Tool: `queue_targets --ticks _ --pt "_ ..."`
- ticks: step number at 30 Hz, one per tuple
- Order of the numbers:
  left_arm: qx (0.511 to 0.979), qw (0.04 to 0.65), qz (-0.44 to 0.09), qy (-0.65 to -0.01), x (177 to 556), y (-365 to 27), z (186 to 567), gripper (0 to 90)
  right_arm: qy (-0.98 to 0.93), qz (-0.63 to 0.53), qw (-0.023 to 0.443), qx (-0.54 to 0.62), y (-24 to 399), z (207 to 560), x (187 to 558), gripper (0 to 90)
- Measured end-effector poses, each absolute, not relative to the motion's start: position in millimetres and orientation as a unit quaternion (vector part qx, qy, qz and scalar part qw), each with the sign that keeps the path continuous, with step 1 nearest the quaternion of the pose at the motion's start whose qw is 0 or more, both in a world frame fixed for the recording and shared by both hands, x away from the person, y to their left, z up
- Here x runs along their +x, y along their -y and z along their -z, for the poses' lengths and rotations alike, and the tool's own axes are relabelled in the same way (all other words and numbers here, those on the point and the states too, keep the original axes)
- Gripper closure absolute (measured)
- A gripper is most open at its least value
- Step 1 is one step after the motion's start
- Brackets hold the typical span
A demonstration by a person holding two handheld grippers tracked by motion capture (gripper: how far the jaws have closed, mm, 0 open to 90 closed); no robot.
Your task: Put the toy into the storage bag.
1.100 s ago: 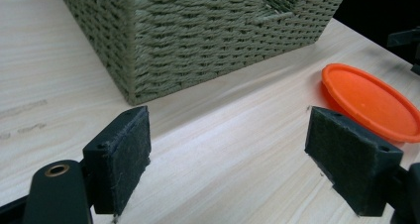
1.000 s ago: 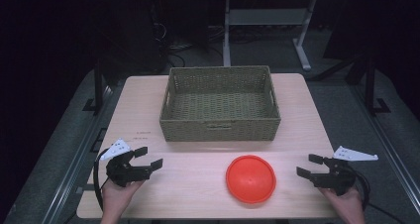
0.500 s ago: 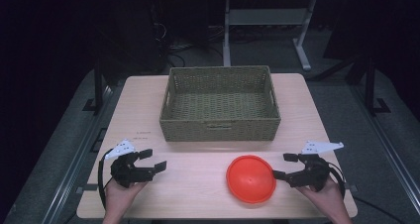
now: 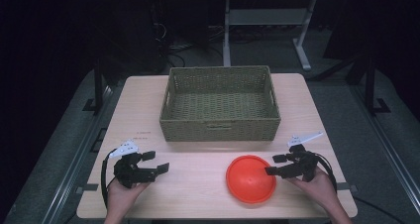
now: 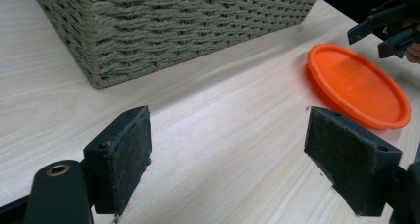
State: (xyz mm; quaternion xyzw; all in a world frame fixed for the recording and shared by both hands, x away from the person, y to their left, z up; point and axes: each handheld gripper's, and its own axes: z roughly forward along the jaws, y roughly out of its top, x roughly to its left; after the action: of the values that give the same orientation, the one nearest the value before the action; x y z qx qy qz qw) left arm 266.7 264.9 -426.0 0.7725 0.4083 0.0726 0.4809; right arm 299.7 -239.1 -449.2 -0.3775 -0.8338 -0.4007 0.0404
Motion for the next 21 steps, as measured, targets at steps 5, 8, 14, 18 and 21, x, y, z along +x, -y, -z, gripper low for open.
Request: queue_targets --ticks 5,8,14,18,21 --pt "0.772 0.481 -0.069 -0.409 267 -266 425 17.5 0.845 0.377 0.062 -0.373 237 454 303 43.5" --pt "0.77 0.483 -0.065 -0.412 270 -267 426 17.5 0.845 0.374 0.072 -0.375 239 456 304 49.5" --pt "0.769 0.484 -0.064 -0.413 269 -269 426 17.7 0.85 0.359 0.083 -0.377 234 462 309 54.5" --pt "0.761 0.493 -0.06 -0.416 270 -270 425 19.3 0.85 0.354 0.084 -0.381 229 463 311 58.8" --pt "0.765 0.489 -0.059 -0.415 272 -269 426 19.4 0.849 0.352 0.083 -0.385 229 463 314 65.2"
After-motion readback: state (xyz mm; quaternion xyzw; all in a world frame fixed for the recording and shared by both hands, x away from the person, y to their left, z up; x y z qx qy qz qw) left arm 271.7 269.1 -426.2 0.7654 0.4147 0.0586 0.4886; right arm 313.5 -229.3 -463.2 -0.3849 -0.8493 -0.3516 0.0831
